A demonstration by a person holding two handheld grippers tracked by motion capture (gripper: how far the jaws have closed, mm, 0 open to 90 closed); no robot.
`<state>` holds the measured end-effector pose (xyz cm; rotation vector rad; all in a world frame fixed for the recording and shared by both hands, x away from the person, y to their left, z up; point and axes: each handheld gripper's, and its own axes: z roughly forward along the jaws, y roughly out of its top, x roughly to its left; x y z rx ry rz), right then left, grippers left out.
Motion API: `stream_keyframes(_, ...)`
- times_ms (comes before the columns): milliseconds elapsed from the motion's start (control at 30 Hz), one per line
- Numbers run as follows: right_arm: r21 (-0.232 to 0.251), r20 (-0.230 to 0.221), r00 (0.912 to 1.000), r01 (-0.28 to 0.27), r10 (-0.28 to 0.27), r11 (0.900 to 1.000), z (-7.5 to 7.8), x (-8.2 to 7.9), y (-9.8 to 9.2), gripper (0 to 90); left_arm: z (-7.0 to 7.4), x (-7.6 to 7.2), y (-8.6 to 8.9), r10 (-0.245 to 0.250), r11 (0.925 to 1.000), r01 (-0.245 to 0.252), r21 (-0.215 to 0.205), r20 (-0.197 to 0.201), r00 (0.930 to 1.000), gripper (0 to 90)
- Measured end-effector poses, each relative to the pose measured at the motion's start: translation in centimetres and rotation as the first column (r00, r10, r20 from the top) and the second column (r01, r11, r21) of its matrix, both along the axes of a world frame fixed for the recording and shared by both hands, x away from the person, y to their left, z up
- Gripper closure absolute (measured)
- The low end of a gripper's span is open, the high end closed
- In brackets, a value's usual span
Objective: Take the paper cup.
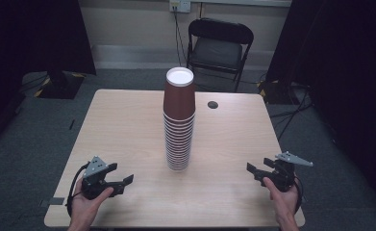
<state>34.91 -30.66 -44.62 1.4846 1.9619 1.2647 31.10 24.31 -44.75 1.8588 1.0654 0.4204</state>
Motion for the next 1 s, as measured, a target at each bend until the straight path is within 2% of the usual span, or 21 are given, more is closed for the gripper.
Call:
stream_keyframes(133, 0.017, 0.004, 0.9997, -0.026, 0.026, 1.0, 0.0, -0.2, -0.1, 23.1, 0.3, -0.1, 0.1, 0.014, 0.9999, -0.014, 0.002, -0.005, 0.9999, 20.8)
stream_keyframes(267, 0.017, 0.013, 0.9989, -0.044, 0.044, 0.999, 0.1, -0.3, 0.1, 26.8, 0.6, -0.1, 0.2, 0.014, 0.9996, -0.015, -0.023, -0.005, 0.9999, 19.6)
stream_keyframes(333, 0.003, 0.02, 0.9986, -0.049, 0.049, 0.999, 0.1, -0.3, 0.4, 26.8, 0.8, -0.1, 0.2, 0.007, 0.9993, -0.007, -0.037, -0.002, 1.0, 19.6)
stream_keyframes(433, 0.004, 0.023, 0.998, -0.059, 0.059, 0.998, 0.1, -0.3, 0.6, 26.8, 1.1, -0.1, 0.0, 0.0, 0.9994, 0.0, -0.034, 0.004, 1.0, 21.6)
stream_keyframes(500, 0.011, 0.023, 0.9974, -0.069, 0.069, 0.998, 0.1, -0.4, 0.8, 26.9, 1.3, -0.2, -0.2, -0.006, 0.9982, 0.006, -0.059, 0.0, 1.0, 21.5)
stream_keyframes(633, -0.008, 0.033, 0.9959, -0.084, 0.084, 0.996, 0.3, -0.5, 1.1, 26.8, 2.1, -0.5, -0.7, -0.023, 0.9977, 0.024, -0.063, 0.023, 0.9995, 21.5)
stream_keyframes(733, -0.012, 0.027, 0.9949, -0.096, 0.097, 0.995, 0.1, -0.7, 1.1, 26.8, 2.6, -0.2, -1.2, -0.035, 0.9952, 0.036, -0.091, 0.017, 0.9992, 22.0)
stream_keyframes(833, -0.014, 0.027, 0.9953, -0.093, 0.093, 0.996, 0.1, -0.7, 1.0, 26.6, 3.2, 0.2, -1.7, -0.05, 0.9919, 0.053, -0.115, 0.028, 0.9983, 22.0)
stream_keyframes(1000, -0.012, 0.02, 0.9951, -0.096, 0.097, 0.995, -0.1, -0.2, 1.1, 26.6, 4.4, 0.2, -1.9, -0.064, 0.9932, 0.07, -0.092, 0.071, 0.9954, 20.3)
